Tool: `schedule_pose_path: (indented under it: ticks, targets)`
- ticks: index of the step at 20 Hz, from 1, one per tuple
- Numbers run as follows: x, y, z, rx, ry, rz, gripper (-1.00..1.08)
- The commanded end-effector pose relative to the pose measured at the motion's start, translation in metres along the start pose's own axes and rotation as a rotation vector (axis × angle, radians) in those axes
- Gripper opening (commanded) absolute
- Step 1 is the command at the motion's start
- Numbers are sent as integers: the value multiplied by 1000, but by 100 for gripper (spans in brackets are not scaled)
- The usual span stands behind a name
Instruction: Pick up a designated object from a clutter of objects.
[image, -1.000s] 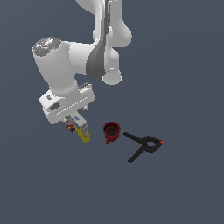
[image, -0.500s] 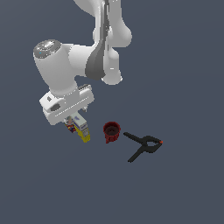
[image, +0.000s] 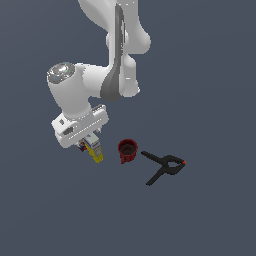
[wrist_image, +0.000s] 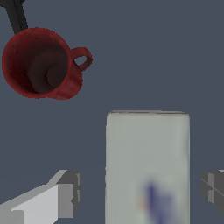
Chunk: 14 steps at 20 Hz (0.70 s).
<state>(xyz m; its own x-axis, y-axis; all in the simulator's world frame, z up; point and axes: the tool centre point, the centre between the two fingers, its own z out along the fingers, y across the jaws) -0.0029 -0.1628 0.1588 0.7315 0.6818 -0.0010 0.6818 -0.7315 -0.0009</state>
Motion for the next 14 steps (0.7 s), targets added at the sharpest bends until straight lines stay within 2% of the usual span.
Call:
schedule_pose_path:
  ticks: [1, 3, 4, 14]
  targets:
    - [0, 1, 6, -1, 1, -1, 100]
    - [1, 1, 7, -1, 1, -1, 100]
    - [1, 1, 7, -1, 1, -1, -100]
    - [1, 1, 6, -1, 1, -1, -100]
